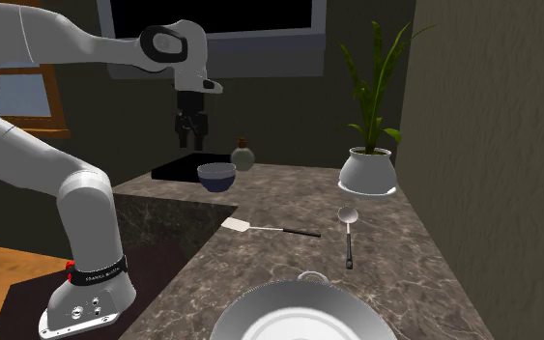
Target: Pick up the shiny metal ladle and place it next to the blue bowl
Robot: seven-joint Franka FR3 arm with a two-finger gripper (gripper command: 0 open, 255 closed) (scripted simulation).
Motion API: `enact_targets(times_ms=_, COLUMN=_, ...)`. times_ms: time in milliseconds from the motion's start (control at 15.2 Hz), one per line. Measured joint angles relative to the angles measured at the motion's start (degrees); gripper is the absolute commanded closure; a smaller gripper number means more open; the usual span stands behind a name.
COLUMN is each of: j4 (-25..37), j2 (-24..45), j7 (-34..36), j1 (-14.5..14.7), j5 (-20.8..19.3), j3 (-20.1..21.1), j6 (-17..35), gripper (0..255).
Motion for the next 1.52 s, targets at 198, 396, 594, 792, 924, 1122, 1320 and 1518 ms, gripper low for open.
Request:
enact_targets(times_ms=198, j4=-0.88, j2=0.83, j7=-1.92, j1=-0.17, j5=-1.15, j3=-1.35, j6=2.11, gripper=0)
enact_targets(times_ms=396, j4=-2.01, j2=2.55, j7=-6.52, j1=-0.63, j5=-3.75, j3=-4.59, j6=6.08, gripper=0)
enact_targets(times_ms=594, j4=-2.28, j2=5.4, j7=-11.67, j1=-1.21, j5=-6.44, j3=-8.33, j6=10.57, gripper=0)
enact_targets(times_ms=792, j4=-2.01, j2=9.0, j7=-16.84, j1=-1.69, j5=-8.72, j3=-12.13, j6=15.29, gripper=0)
enact_targets(times_ms=924, j4=-1.07, j2=12.13, j7=-19.7, j1=-1.57, j5=-9.49, j3=-14.1, j6=18.44, gripper=0)
enact_targets(times_ms=1122, j4=0.14, j2=16.47, j7=-24.67, j1=-1.61, j5=-10.52, j3=-17.55, j6=23.05, gripper=0)
enact_targets(times_ms=1320, j4=2.4, j2=22.02, j7=-29.9, j1=-1.39, j5=-10.63, j3=-20.99, j6=27.76, gripper=0)
enact_targets(times_ms=1518, j4=5.25, j2=28.03, j7=-35.35, j1=-0.93, j5=-9.61, j3=-24.18, j6=32.2, gripper=0)
